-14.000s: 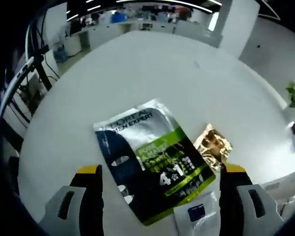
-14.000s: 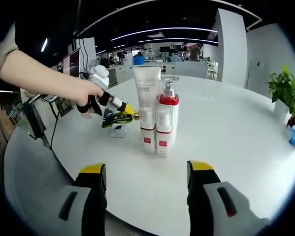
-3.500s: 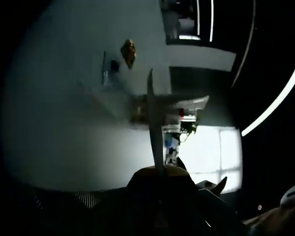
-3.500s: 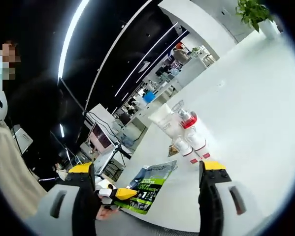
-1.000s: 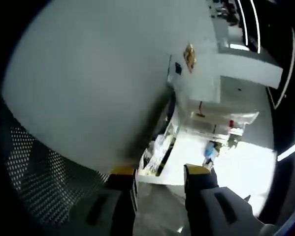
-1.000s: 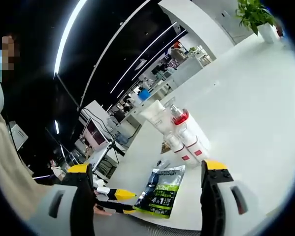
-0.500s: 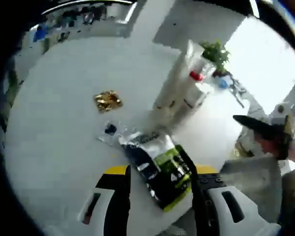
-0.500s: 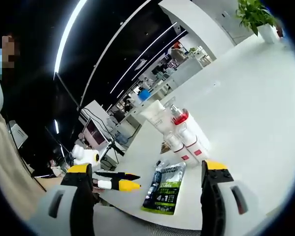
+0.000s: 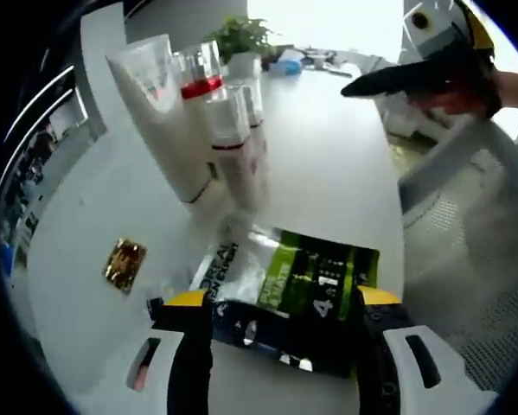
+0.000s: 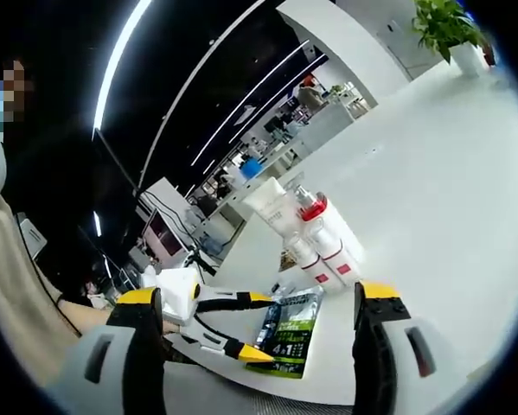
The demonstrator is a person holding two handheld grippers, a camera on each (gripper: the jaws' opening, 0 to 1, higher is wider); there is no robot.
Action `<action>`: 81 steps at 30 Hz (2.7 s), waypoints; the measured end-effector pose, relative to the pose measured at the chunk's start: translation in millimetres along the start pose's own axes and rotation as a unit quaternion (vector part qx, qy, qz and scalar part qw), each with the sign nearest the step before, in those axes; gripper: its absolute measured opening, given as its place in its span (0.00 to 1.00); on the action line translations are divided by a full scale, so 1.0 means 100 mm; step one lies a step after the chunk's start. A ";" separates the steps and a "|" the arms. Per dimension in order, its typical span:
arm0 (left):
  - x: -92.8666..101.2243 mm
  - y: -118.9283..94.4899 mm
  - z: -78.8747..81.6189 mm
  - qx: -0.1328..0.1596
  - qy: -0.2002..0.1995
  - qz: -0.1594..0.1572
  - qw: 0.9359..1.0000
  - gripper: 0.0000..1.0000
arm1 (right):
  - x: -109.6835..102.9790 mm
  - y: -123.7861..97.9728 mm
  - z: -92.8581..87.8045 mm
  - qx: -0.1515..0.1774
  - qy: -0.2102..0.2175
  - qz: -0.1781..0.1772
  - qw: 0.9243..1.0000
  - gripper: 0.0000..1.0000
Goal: Arrange the skincare products in the storage area until every visible bottle or jar stands upright without overlapping.
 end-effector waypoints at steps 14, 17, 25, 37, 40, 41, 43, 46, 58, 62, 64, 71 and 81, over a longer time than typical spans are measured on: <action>-0.13 0.07 -0.08 -0.025 -0.018 -0.010 0.999 0.61 | 0.04 -0.01 0.00 0.001 0.004 -0.010 1.000 0.91; -0.20 0.07 -0.07 -0.026 -0.021 -0.010 0.999 0.57 | 0.04 -0.01 -0.01 0.001 0.005 -0.012 1.000 0.91; -0.43 0.02 -0.13 -0.026 -0.036 0.007 0.999 0.54 | 0.06 -0.01 -0.01 0.001 0.006 -0.017 1.000 0.91; -0.64 0.02 -0.12 -0.035 -0.032 0.005 0.999 0.54 | 0.06 -0.01 -0.01 0.002 0.006 -0.020 1.000 0.92; -0.68 0.05 -0.10 -0.035 -0.031 0.004 0.999 0.54 | 0.06 -0.01 -0.01 0.001 0.005 -0.021 1.000 0.92; -0.69 0.06 -0.09 -0.035 -0.029 0.003 0.999 0.54 | 0.07 -0.01 -0.01 0.001 0.004 -0.021 1.000 0.92; -0.71 0.09 -0.07 -0.035 -0.029 0.002 0.999 0.54 | 0.07 -0.01 -0.01 0.000 0.003 -0.021 1.000 0.92; -0.73 0.12 -0.04 -0.036 -0.027 0.000 0.999 0.54 | 0.07 -0.01 -0.01 -0.001 0.002 -0.022 1.000 0.92; -0.81 0.16 -0.01 -0.033 -0.029 0.002 0.999 0.54 | 0.09 -0.02 -0.01 0.001 0.003 -0.025 1.000 0.92; -0.82 0.17 -0.01 -0.033 -0.029 0.001 0.999 0.54 | 0.08 -0.02 -0.01 0.001 0.003 -0.026 1.000 0.92; -0.83 0.17 -0.01 -0.033 -0.029 0.001 0.999 0.54 | 0.08 -0.02 -0.01 0.000 0.003 -0.026 1.000 0.92; -0.84 0.17 0.00 -0.037 -0.028 0.000 0.999 0.55 | 0.08 -0.01 -0.01 -0.002 -0.004 -0.026 1.000 0.92; -0.70 0.09 -0.02 -0.051 -0.047 0.013 0.998 0.66 | 0.07 -0.01 -0.01 -0.007 -0.036 -0.035 0.999 0.93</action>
Point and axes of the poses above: the point that each gripper's makers call its tool centre point, and the gripper's own axes: y roughly forward along the fingers, x roughly to its right, z roughly out of its top, the point moved 8 cm from there along -y, roughly backward along the fingers, and after that the axes turned 14 degrees about x, right-handed, at the moved point
